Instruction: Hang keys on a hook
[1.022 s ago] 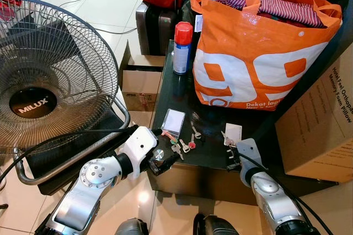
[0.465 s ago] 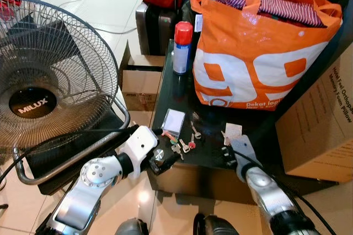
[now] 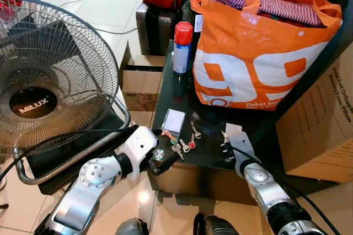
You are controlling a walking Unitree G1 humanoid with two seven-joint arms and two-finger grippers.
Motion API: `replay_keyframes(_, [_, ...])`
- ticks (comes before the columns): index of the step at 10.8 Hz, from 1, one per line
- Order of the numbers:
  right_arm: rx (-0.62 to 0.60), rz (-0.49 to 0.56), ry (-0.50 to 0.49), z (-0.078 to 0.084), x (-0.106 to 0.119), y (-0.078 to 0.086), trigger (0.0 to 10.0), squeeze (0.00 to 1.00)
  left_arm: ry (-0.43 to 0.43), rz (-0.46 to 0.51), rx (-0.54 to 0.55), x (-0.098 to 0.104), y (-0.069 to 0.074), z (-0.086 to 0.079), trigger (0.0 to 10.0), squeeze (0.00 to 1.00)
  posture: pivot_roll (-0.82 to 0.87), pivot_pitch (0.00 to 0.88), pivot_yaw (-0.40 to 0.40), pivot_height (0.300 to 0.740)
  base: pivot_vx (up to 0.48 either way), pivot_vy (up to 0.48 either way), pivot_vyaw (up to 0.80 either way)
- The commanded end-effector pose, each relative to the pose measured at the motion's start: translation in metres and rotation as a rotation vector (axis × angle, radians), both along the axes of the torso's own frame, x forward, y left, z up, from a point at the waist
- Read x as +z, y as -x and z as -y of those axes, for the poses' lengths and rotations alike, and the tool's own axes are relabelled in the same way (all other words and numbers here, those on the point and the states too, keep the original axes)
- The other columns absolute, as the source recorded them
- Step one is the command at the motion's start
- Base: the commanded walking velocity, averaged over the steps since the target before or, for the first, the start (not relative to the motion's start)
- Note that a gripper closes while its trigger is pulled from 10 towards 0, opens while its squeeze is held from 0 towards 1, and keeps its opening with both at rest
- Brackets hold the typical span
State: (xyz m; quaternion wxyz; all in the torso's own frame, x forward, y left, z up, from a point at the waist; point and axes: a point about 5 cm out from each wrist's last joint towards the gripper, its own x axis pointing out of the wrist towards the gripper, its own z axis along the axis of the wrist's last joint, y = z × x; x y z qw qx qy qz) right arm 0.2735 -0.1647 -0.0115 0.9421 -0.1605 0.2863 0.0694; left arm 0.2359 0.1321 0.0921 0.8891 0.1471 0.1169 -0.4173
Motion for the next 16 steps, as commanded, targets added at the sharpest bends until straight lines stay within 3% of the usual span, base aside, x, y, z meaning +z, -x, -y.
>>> replay_keyframes(1, [-0.022,-0.033,0.022,0.008,-0.006,0.005,2.2,0.0,-0.008,0.009,-0.012,0.003,0.001,0.0,10.0,0.1,0.01,0.17,-0.015,0.74,0.0,0.0,0.0])
replay_keyframes(5, [-0.033,-0.039,0.018,0.013,-0.009,0.008,0.4,0.0,-0.009,0.007,-0.015,0.003,0.001,0.0,10.0,0.1,0.01,0.167,-0.011,0.74,0.0,0.0,0.0])
replay_keyframes(10, [-0.049,-0.006,-0.021,0.016,-0.004,0.01,0.0,0.0,-0.007,0.012,-0.013,0.003,-0.001,0.0,10.0,0.1,0.01,0.152,-0.014,0.74,0.0,0.0,0.0])
replay_keyframes(14, [-0.059,0.153,-0.139,0.023,0.041,0.034,0.0,0.0,0.011,0.031,-0.02,0.009,0.006,0.003,10.0,0.1,-0.01,0.115,-0.012,0.74,0.0,0.0,0.0])
replay_keyframes(16, [-0.088,0.24,-0.218,0.021,0.074,0.038,0.0,0.0,0.03,0.043,-0.021,0.012,0.01,0.008,10.0,0.09,-0.02,0.099,-0.008,0.74,0.0,0.0,0.0])
